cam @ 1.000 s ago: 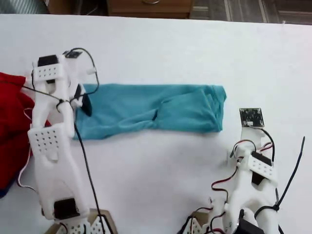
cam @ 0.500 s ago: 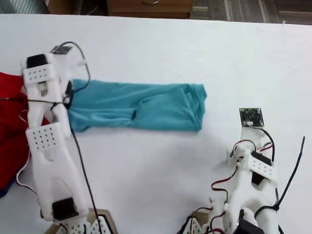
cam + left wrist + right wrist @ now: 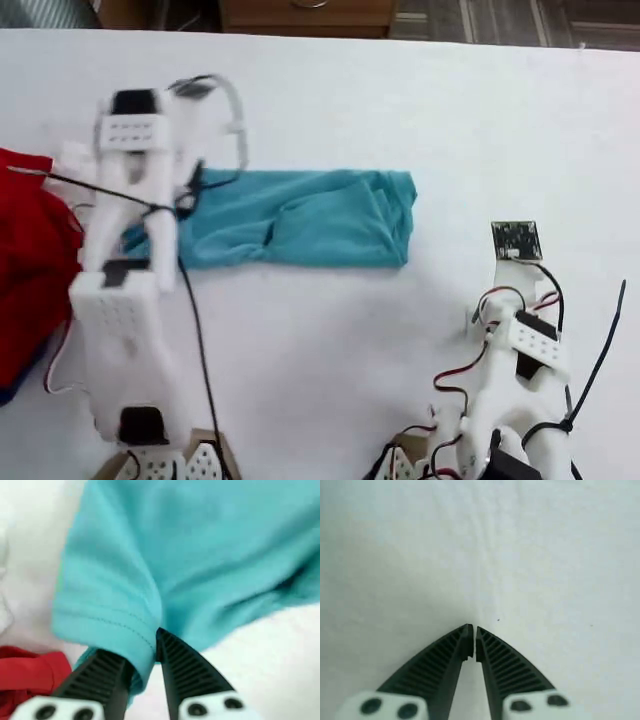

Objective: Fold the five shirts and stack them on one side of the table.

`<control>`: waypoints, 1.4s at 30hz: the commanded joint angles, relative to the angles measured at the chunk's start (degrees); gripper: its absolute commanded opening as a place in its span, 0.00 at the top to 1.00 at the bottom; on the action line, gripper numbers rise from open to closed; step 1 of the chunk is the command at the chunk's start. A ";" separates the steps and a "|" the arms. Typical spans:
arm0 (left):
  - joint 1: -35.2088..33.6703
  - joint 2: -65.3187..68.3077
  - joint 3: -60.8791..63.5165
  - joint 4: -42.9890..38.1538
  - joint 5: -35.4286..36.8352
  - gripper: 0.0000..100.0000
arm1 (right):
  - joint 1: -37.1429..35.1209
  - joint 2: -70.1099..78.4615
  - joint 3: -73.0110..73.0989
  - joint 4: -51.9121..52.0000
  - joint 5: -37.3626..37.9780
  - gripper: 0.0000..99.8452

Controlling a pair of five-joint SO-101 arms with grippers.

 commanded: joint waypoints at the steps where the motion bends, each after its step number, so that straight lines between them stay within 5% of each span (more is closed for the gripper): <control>1: 7.65 -11.52 1.19 0.79 0.62 0.97 | 0.40 -1.89 -0.26 -0.92 -0.18 0.98; 9: 21.27 -16.00 1.10 0.00 9.41 0.97 | 0.40 -1.89 -0.26 -0.92 -0.18 0.98; 18: 31.21 -15.82 1.10 -10.11 9.85 0.97 | 0.40 -1.89 -0.26 -0.92 -0.18 0.98; 29: 34.37 -7.30 -2.42 -17.58 9.93 0.97 | 0.31 -1.89 -0.26 -0.92 -0.18 0.98; 36: 35.34 5.27 -18.33 -14.68 9.93 0.83 | 0.31 -1.89 -0.26 -0.92 -0.18 0.98; 42: 35.87 13.27 -32.75 -9.41 9.93 0.83 | 0.31 -1.89 -0.26 -0.92 -0.18 0.98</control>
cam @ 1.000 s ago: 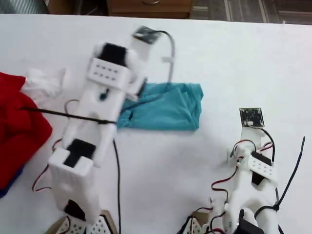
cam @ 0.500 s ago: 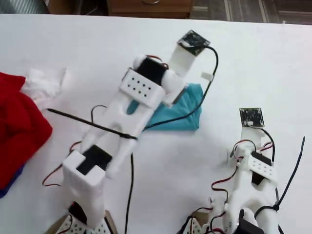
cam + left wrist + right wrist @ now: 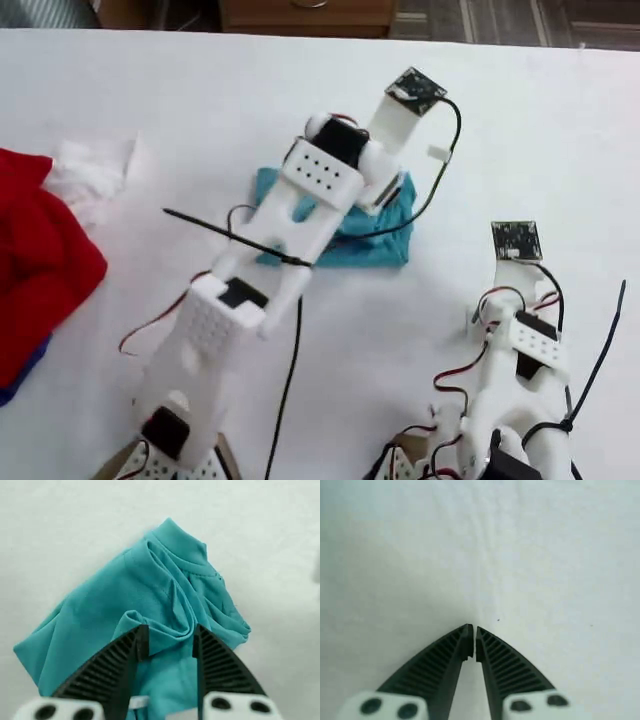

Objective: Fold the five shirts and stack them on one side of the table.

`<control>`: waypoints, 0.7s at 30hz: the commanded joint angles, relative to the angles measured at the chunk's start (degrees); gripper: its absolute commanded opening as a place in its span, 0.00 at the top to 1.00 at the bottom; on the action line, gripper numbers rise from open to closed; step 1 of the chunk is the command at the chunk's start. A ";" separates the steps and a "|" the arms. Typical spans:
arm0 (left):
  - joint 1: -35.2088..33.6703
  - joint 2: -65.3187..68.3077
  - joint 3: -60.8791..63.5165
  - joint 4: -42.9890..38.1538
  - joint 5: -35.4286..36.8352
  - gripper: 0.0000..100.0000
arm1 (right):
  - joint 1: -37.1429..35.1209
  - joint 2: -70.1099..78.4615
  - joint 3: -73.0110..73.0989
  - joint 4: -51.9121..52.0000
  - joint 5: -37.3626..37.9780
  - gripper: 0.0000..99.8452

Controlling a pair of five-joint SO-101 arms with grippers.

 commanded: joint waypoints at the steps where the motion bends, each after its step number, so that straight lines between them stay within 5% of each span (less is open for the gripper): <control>1: 1.67 1.49 -9.71 4.22 0.18 0.83 | 0.31 -1.80 -0.26 -0.92 -0.18 0.98; 7: -0.79 2.99 -18.33 12.66 -3.43 0.83 | 0.31 -1.80 -0.26 -0.92 -0.18 0.98; 13: -7.91 3.08 -8.75 7.91 -5.10 0.97 | 0.31 -1.80 -0.26 -0.92 -0.18 0.98; 21: -5.80 3.08 -1.89 3.87 -5.10 0.97 | 0.31 -1.80 -0.26 -0.92 -0.18 0.98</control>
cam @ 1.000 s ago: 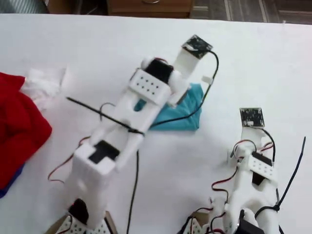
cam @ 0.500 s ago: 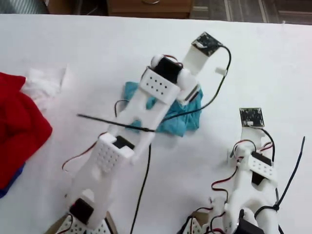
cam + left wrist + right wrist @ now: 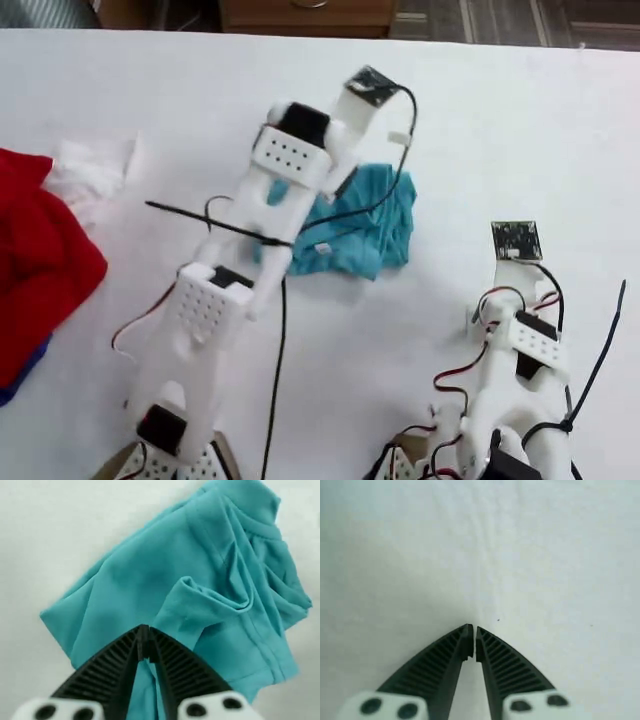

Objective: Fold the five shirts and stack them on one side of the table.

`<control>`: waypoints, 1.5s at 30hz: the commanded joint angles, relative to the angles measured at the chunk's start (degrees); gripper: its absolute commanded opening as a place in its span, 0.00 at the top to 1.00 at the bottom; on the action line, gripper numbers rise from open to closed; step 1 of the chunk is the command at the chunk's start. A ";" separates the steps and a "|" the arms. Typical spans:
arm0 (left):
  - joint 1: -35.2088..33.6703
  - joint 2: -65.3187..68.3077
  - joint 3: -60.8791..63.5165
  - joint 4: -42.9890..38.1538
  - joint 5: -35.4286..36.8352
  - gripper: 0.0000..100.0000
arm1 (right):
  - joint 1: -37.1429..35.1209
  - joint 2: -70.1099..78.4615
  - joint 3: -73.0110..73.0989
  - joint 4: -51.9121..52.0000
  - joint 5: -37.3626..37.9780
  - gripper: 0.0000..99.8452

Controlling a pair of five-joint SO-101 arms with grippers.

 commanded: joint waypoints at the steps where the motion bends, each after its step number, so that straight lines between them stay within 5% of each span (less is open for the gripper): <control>1: 1.41 -0.70 0.13 -2.81 -0.26 0.97 | 0.31 -1.80 -0.26 -0.92 -0.18 0.98; 14: 2.99 4.22 1.01 -0.79 -0.18 0.97 | 0.31 -1.80 -0.26 -0.92 -0.18 0.98; 19: 7.38 -0.35 1.10 6.51 -0.09 0.97 | 0.31 -1.80 -0.26 -0.92 -0.18 0.98; 28: 15.74 -5.54 1.71 7.12 -0.09 0.97 | 0.31 -1.80 -0.26 -0.92 -0.18 0.98; 45: 6.59 -4.66 1.10 3.69 0.18 0.97 | 0.31 -1.80 -0.26 -1.01 -0.18 0.98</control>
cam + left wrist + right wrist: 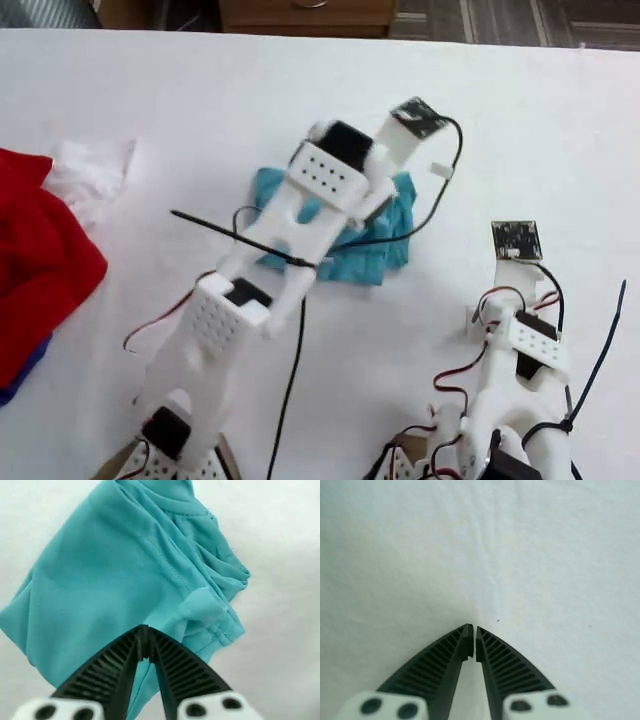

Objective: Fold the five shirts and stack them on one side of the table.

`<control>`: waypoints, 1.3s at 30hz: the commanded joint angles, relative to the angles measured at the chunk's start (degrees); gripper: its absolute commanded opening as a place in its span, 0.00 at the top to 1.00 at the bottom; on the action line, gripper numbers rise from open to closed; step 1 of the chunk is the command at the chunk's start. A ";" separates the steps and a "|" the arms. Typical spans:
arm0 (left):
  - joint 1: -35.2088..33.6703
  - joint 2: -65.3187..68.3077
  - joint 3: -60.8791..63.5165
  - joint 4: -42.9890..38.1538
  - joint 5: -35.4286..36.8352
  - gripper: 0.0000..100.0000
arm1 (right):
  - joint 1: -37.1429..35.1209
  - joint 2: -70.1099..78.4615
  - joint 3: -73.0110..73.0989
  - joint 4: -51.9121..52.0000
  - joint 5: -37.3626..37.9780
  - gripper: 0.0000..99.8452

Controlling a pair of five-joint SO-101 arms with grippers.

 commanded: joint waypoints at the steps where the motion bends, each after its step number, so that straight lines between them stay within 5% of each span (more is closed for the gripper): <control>1: -0.79 -1.41 -1.01 -0.79 0.09 0.97 | 0.31 -1.80 -0.26 -0.84 -0.18 0.98; 16: 0.35 4.22 0.40 2.81 0.18 0.97 | 0.31 -1.80 -0.26 -1.19 -0.26 0.98; 30: 5.80 -5.19 21.76 -1.49 0.18 0.97 | 0.31 -1.80 -0.26 -1.19 -0.26 0.98; 39: 1.67 -5.10 3.21 1.32 -0.26 0.97 | 0.31 -1.80 -0.26 -1.19 -0.26 0.98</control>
